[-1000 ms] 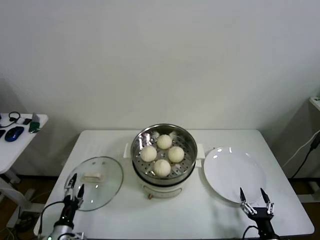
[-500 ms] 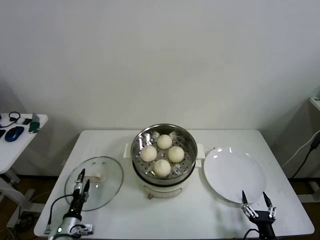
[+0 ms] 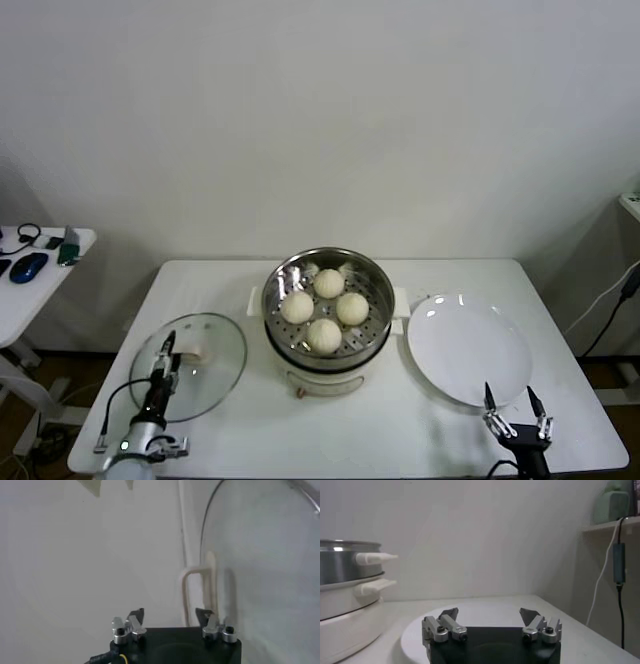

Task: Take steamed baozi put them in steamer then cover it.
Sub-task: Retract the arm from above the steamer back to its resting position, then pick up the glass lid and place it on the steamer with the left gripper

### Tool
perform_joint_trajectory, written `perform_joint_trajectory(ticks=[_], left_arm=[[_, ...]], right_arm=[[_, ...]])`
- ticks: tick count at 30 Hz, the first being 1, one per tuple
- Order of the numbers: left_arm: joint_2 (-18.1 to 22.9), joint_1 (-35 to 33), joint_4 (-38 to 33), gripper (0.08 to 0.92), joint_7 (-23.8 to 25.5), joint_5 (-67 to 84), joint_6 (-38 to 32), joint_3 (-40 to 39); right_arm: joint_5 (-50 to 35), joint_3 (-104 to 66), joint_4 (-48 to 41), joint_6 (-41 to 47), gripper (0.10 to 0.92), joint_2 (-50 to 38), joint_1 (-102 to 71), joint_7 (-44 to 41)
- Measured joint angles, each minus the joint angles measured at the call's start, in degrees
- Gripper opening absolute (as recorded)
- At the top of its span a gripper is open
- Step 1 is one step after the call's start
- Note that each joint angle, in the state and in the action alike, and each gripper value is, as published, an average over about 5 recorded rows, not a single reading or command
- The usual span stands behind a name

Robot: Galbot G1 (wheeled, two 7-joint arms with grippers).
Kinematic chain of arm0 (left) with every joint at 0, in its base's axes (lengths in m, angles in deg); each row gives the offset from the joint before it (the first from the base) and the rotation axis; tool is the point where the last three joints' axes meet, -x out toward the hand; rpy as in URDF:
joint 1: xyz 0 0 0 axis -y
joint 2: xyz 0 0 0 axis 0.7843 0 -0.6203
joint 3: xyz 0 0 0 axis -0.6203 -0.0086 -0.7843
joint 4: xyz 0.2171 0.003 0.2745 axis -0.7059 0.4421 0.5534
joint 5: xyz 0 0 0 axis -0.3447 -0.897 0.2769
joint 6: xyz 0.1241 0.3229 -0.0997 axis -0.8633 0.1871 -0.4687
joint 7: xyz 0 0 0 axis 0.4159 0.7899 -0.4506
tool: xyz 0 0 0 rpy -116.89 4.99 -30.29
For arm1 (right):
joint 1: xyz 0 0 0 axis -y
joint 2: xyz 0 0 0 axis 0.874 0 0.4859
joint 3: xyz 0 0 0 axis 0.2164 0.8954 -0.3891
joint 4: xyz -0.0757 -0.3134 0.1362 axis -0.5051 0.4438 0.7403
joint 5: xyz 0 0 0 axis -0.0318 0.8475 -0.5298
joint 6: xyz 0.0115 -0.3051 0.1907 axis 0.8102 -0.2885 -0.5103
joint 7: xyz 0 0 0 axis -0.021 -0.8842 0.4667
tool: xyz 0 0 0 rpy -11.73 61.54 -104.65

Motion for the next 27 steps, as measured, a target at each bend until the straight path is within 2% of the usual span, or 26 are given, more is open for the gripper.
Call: perform_joint_trajectory(ticks=[17, 20, 27], left_arm=[[0.97, 1.77, 3.45, 0.170, -1.83, -0.93, -0.18, 0.29], [0.91, 1.41, 3.00, 0.142, -1.87, -0.45, -0.17, 0.21], [-0.50, -0.53, -1.82, 0.142, -0.15, 3.05, 1.11, -0.61]], right_arm=[[1.46, 0.24, 1.14, -0.14, 0.823, 1.13, -0.38, 0.07], [1.58, -0.04, 1.58, 0.19, 0.823, 1.02, -0.48, 0.10], [2.36, -0.70, 2.53, 1.07, 0.823, 0.87, -0.30, 0.62]])
